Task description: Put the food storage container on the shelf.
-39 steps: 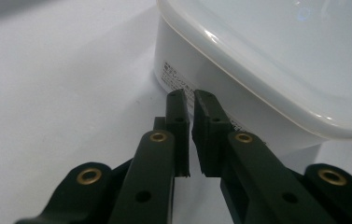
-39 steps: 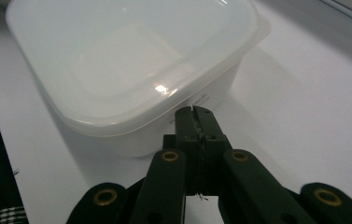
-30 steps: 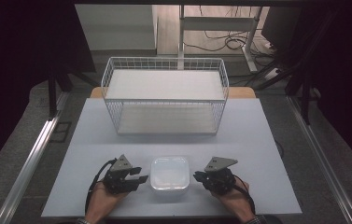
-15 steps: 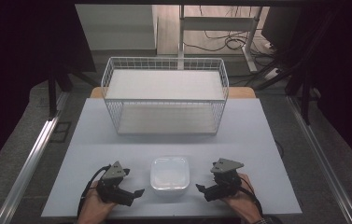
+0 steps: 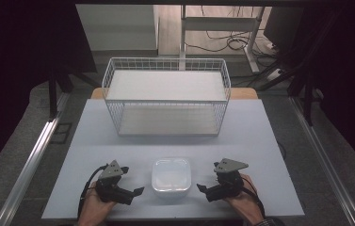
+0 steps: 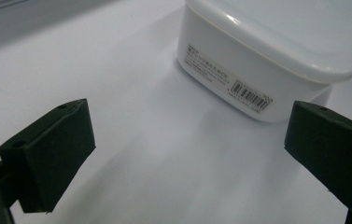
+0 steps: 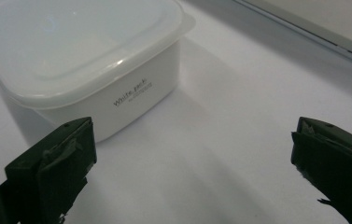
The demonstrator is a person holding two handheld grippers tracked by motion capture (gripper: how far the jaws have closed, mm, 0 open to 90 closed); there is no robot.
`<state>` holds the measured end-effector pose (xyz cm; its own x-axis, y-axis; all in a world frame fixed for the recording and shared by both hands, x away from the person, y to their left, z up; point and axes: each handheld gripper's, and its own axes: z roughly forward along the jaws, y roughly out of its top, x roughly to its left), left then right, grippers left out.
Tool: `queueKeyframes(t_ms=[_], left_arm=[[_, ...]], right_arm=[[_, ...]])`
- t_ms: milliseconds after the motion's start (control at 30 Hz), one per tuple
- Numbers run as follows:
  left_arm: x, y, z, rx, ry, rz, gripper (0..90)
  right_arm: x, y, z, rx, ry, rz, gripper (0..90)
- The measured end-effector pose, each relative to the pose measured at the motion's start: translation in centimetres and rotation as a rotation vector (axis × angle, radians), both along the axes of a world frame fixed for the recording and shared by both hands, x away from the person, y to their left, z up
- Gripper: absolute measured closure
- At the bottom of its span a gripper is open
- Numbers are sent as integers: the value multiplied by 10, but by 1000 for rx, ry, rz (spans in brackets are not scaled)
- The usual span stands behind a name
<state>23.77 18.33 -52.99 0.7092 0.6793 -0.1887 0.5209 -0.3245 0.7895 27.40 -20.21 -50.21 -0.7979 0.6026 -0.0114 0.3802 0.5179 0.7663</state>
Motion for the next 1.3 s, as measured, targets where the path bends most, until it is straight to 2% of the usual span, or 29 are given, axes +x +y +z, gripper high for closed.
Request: queueKeyframes(t_ms=[267,467,633,667,800,867,933,1033,1067,1100,1133,1233,1267,1300], left_arm=[[4,0,9,-19,15,-10,21],[9,-8,22,-57,19,-35,22],[17,-17,27,-62,38,-58,34],[21,-21,29,-67,45,-68,39],[28,-30,31,-55,53,-84,45],[33,-36,32,-40,56,-95,47],[40,-46,30,-32,73,-111,47],[44,-51,28,-30,91,-123,48],[45,-53,23,-31,114,-132,48],[45,-53,23,-31,114,-132,51],[45,-54,21,-35,127,-139,51],[44,-51,15,-110,185,-172,109],[42,-50,14,-125,202,-165,134],[41,-50,15,-133,211,-170,158]], right_arm=[[2,5,9,28,11,-4,6],[3,14,15,30,12,3,6],[5,22,20,32,15,-11,0],[6,25,21,47,43,1,0],[9,32,23,38,68,16,0],[13,40,24,36,97,29,27],[16,47,24,30,107,40,42],[20,52,22,24,120,48,53],[23,56,19,24,142,51,63],[24,57,16,24,156,54,64],[24,57,16,24,156,54,64],[25,55,14,57,207,65,106],[24,53,13,86,250,77,159],[23,52,12,101,281,83,167]])
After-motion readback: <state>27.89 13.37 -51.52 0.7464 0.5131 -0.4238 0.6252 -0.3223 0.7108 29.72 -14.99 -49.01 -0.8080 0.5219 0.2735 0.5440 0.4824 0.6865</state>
